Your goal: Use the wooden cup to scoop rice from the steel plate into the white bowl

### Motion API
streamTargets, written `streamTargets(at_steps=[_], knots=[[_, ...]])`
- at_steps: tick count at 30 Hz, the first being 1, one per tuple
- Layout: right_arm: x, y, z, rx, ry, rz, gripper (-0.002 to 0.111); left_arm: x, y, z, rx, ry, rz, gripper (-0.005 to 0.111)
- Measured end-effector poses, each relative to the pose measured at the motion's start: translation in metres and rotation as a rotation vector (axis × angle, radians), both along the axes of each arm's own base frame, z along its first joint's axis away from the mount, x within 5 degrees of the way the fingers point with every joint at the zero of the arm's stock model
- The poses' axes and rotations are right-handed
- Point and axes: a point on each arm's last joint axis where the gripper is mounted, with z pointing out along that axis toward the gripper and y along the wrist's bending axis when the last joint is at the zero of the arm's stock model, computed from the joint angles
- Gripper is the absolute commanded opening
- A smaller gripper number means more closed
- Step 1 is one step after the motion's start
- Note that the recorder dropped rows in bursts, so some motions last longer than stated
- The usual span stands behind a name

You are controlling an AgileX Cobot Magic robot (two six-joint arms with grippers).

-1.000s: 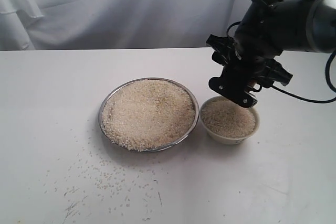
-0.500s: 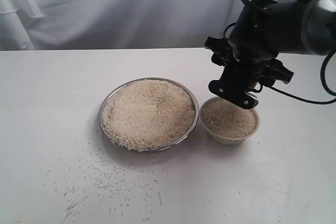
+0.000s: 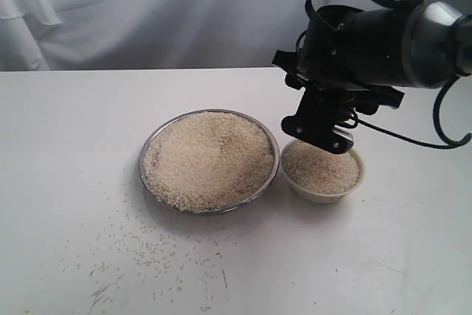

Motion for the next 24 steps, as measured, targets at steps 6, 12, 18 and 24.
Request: streamTargets(at_steps=[6, 12, 18, 24], knots=[[-0.005, 0.002, 0.003, 0.011, -0.019, -0.047, 0.000, 0.000, 0.000, 0.000, 0.000, 0.000, 0.000, 0.000], [0.008, -0.016, 0.000, 0.558, 0.109, -0.350, 0.000, 0.000, 0.000, 0.000, 0.000, 0.000, 0.000, 0.000], [0.027, -0.036, 0.016, 1.104, 0.189, -0.616, 0.000, 0.000, 0.000, 0.000, 0.000, 0.000, 0.000, 0.000], [0.034, -0.055, 0.042, 1.557, 0.320, -0.857, 0.000, 0.000, 0.000, 0.000, 0.000, 0.000, 0.000, 0.000]])
